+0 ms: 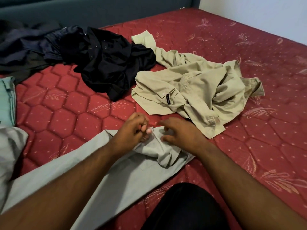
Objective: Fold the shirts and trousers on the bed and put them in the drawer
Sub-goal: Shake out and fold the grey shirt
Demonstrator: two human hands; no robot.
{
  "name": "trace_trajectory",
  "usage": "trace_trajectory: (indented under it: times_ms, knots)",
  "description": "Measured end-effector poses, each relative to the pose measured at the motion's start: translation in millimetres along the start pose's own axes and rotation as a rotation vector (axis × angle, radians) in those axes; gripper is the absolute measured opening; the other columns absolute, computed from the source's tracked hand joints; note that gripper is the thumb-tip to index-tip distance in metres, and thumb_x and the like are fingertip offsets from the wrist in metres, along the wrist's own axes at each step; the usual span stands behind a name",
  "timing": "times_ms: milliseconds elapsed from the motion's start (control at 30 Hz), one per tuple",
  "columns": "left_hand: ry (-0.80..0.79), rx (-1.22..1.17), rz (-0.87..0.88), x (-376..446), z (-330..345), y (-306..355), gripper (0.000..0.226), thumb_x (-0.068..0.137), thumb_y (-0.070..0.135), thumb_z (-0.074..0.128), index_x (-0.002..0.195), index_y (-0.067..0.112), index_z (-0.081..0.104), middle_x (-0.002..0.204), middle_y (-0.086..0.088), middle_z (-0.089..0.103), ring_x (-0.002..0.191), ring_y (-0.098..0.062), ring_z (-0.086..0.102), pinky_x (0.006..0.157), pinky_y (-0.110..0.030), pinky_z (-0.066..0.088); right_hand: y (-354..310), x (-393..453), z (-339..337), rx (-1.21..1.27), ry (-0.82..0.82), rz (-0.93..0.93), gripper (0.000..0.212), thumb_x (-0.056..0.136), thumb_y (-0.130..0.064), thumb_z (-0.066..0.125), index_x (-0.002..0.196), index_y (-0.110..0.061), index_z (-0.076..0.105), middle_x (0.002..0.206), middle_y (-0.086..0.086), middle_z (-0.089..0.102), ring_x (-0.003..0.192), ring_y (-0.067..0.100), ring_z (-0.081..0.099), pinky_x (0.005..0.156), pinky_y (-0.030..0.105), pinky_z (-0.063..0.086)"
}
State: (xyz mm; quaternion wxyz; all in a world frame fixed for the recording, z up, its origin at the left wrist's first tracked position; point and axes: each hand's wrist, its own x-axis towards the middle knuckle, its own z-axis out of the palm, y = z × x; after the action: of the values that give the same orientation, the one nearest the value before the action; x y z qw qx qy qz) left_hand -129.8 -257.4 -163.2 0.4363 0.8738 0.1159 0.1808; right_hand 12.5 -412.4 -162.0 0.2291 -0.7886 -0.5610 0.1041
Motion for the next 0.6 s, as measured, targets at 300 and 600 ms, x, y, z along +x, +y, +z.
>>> trace_trajectory:
  times_ms: [300,600]
  knots:
    - [0.311,-0.364,-0.349,-33,19,-13,0.029,0.092,-0.008,0.052,0.091,0.021,0.049,0.095,-0.003,0.058,0.083,-0.015,0.054,0.074,-0.032,0.048,-34,10,37,0.356,0.107,0.056,0.030,0.082,0.000,0.055,0.101,-0.020,0.068,0.087,-0.003,0.071,0.078,0.012,0.064,0.072,0.034,0.052]
    - [0.528,-1.057,-0.675,-33,31,-11,0.034,0.088,-0.018,0.047,0.084,0.015,0.043,0.126,-0.008,0.058,0.094,-0.022,0.061,0.076,-0.036,0.055,-45,17,56,0.356,-0.113,0.017,0.016,0.080,-0.015,0.072,0.094,-0.021,0.074,0.086,-0.002,0.062,0.078,0.009,0.058,0.073,0.029,0.050]
